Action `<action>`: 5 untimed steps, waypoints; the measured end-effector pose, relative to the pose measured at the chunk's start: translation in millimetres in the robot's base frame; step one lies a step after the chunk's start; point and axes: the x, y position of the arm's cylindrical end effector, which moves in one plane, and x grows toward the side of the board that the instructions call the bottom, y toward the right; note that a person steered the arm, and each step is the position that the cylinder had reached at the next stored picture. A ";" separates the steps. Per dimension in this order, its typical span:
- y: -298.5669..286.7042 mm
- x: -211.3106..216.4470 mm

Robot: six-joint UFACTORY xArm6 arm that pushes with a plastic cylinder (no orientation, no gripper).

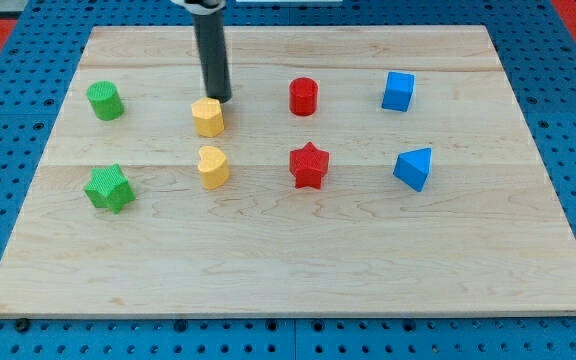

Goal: Slide the red circle to the red star

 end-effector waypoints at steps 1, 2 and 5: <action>-6.3 1.3; -6.2 31.6; -6.2 37.2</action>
